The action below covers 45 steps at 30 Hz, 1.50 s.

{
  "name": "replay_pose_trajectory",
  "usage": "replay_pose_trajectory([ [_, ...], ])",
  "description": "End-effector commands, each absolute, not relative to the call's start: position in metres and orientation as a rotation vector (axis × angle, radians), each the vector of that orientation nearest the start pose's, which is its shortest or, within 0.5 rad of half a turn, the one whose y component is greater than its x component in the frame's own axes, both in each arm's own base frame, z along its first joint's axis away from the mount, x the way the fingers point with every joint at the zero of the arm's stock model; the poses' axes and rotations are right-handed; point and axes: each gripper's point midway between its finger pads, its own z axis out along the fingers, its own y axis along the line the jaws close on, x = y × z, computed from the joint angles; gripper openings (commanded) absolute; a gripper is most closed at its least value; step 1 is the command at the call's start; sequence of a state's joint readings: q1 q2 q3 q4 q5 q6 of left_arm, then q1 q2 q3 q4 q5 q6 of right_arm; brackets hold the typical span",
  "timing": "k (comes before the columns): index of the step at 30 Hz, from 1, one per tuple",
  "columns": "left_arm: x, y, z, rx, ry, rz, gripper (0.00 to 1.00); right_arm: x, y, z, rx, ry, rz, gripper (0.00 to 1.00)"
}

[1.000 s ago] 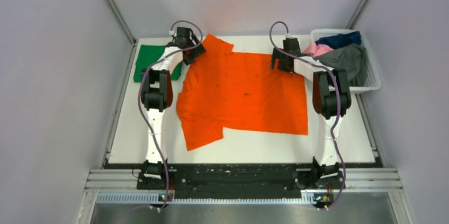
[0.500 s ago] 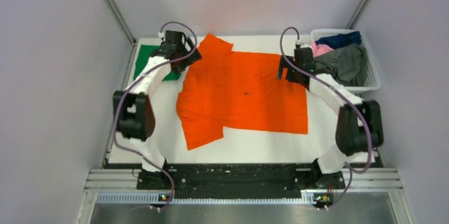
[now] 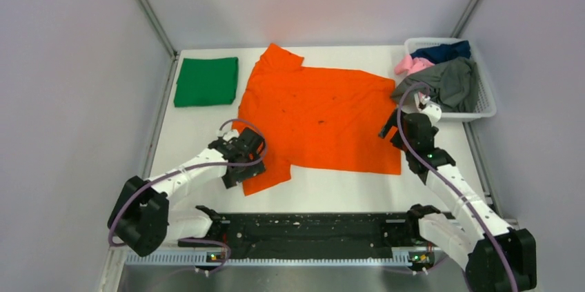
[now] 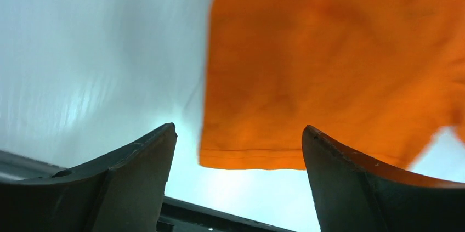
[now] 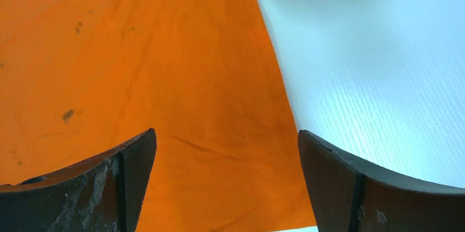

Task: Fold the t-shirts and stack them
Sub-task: Grab the side of the flattened tshirt closest away from the robot with both arms

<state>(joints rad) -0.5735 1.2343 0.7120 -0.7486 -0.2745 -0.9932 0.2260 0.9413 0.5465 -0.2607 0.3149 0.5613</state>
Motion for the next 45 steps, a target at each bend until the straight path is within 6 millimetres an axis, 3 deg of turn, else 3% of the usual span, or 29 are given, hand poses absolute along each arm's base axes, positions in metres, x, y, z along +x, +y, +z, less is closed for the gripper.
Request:
replay_pose_trajectory([
  [1,0.179,-0.101,0.026,-0.81,2.638,0.012,0.85,0.298,0.03,0.138,0.579,1.989,0.15,0.99],
  [4,0.175,-0.106,0.018,-0.837,2.649,-0.036,0.76,0.297,0.032,0.134,0.566,2.008,0.146,0.99],
  [10,0.159,-0.106,0.008,-0.855,2.696,-0.061,0.68,0.299,0.033,0.124,0.558,2.056,0.129,0.99],
  [20,0.137,-0.106,0.012,-0.856,2.754,-0.109,0.67,0.301,0.034,0.117,0.553,2.096,0.108,0.99],
  [25,0.145,-0.111,0.009,-0.833,2.754,-0.106,0.61,0.301,0.032,0.118,0.552,2.093,0.099,0.99],
  [30,0.154,-0.114,0.004,-0.802,2.772,-0.051,0.47,0.299,0.029,0.118,0.552,2.097,0.079,0.99],
  [33,0.156,-0.115,0.0,-0.772,2.798,-0.019,0.3,0.297,0.026,0.118,0.555,2.098,0.057,0.99],
  [36,0.159,-0.118,-0.002,-0.747,2.808,-0.015,0.22,0.292,0.022,0.117,0.562,2.104,0.032,0.99],
  [39,0.16,-0.119,-0.002,-0.727,2.812,-0.017,0.0,0.284,0.02,0.113,0.58,2.117,0.029,0.99],
  [45,0.158,-0.119,0.003,-0.709,2.799,-0.058,0.0,0.244,0.015,0.081,0.664,2.244,-0.01,0.93],
])
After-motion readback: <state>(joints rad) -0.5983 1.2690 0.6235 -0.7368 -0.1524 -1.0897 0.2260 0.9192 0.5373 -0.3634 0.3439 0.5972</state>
